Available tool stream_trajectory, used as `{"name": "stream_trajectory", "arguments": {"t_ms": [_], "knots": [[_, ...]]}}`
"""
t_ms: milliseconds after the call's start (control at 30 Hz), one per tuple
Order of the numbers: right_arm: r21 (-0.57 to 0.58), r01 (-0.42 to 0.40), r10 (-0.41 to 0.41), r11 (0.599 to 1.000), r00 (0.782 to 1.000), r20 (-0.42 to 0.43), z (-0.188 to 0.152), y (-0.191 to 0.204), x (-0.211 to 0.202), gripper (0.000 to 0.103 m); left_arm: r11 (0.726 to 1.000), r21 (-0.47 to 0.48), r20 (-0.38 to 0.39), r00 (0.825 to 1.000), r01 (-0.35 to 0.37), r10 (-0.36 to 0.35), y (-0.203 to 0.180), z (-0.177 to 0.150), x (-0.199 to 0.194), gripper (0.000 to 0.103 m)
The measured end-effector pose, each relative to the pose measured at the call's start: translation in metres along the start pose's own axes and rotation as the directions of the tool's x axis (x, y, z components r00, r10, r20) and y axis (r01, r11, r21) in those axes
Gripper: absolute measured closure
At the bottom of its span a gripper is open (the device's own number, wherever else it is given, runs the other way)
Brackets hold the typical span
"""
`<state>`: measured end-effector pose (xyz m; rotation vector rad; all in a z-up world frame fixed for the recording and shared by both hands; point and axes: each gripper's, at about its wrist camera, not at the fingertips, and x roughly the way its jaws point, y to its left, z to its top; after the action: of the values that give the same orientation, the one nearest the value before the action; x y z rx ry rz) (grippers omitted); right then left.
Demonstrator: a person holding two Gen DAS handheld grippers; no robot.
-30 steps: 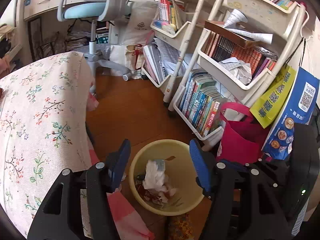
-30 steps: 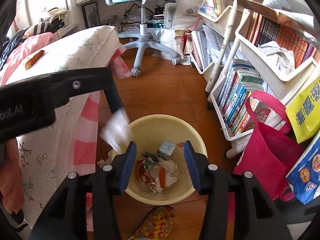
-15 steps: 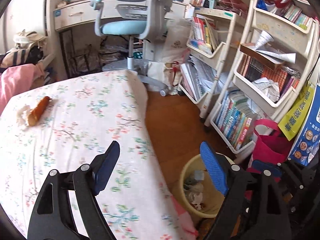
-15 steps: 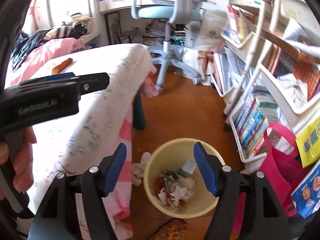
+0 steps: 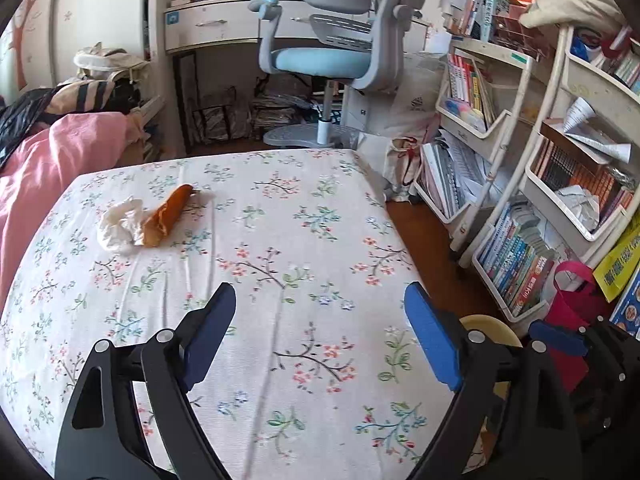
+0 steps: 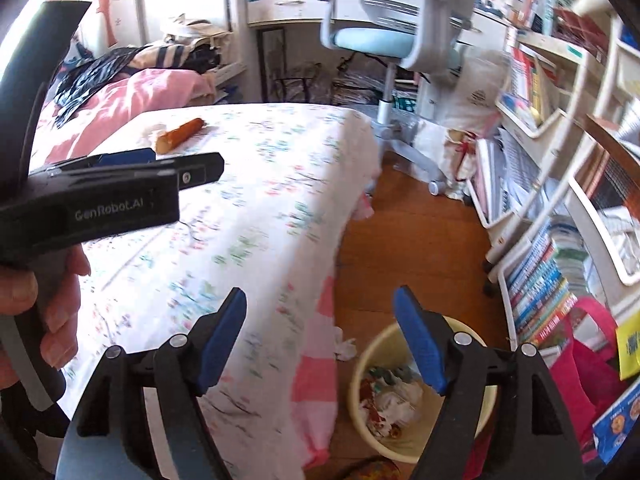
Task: Collect trash
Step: 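Bring both tools back over the bed toward the last tissue and crust, then grasp the last white tissue with the left tool while the right tool reaches the orange crust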
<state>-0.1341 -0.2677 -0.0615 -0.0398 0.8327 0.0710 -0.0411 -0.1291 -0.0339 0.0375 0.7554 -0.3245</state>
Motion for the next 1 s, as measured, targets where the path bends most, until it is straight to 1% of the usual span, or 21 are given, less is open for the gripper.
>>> {"name": "stream_trajectory", "arguments": {"t_ms": [167, 367, 500, 667, 833, 1000], "knots": [[-0.036, -0.026, 0.025, 0.999, 1.000, -0.005, 0.013, 0.024, 0.011, 0.029, 0.996, -0.067, 0.013, 0.998, -0.059, 0.060, 0.047, 0.005, -0.006, 0.020], [-0.060, -0.068, 0.067, 0.996, 0.998, -0.013, 0.036, 0.058, 0.029, 0.029, 0.979, -0.152, 0.003, 0.990, -0.140, 0.142, 0.110, 0.022, -0.006, 0.019], [-0.078, -0.088, 0.087, 0.993, 0.996, -0.020, 0.047, 0.077, 0.044, 0.029, 0.966, -0.169, -0.002, 0.980, -0.195, 0.198, 0.143, 0.038, 0.002, 0.019], [-0.013, -0.135, 0.135, 0.991, 0.990, -0.038, 0.063, 0.084, 0.067, 0.029, 0.958, -0.142, -0.046, 0.969, -0.248, 0.244, 0.177, 0.049, 0.028, 0.019], [0.073, -0.189, 0.192, 0.979, 0.981, -0.035, 0.082, 0.091, 0.089, 0.029, 0.956, -0.157, -0.094, 0.967, -0.248, 0.236, 0.201, 0.052, 0.053, 0.019], [0.051, -0.197, 0.198, 0.979, 0.980, -0.013, 0.097, 0.110, 0.099, 0.029, 0.961, -0.150, -0.117, 0.969, -0.233, 0.217, 0.207, 0.057, 0.075, 0.019]]}}
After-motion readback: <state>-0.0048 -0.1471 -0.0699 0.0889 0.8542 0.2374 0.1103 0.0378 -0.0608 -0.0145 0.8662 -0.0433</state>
